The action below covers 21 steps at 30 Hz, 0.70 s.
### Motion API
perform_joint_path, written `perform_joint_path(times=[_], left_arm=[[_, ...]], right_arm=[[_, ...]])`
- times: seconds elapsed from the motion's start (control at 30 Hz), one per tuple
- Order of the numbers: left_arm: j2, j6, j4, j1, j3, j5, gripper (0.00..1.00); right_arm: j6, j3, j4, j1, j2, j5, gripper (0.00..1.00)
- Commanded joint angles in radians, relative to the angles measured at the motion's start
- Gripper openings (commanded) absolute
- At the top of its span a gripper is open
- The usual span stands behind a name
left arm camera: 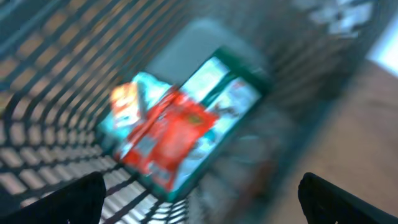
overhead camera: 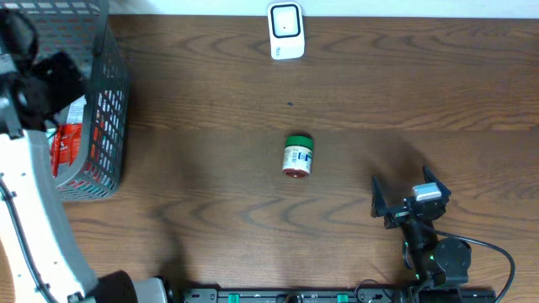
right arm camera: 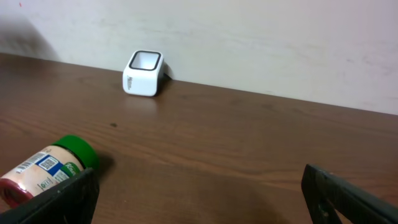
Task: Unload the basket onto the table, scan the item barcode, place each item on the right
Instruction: 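Reach the left gripper into the basket and grasp the red snack bag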
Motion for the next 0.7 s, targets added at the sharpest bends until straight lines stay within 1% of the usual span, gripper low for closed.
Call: perform_joint_path(times=[0.0, 0.27, 0.5, 0.67], left_arm=[[0.048, 0.015, -0.002, 0.081, -0.084, -0.006, 0.99], [0.145, 0.013, 0.163, 0.135, -0.264, -0.006, 0.98], [0.275, 0.057, 0.182, 0.134, -0.277, -0.002, 0.99], [0.364, 0.058, 0.187, 0.134, -0.277, -0.002, 0.98]], right_arm=[[0.009, -0.001, -0.004, -0.011, -0.005, 0.002, 0.99], [0.009, -0.001, -0.004, -0.011, -0.005, 0.002, 0.99], [0.009, -0.001, -0.004, -0.011, -0.005, 0.002, 0.99], [0.009, -0.001, -0.004, -0.011, -0.005, 0.002, 0.99]])
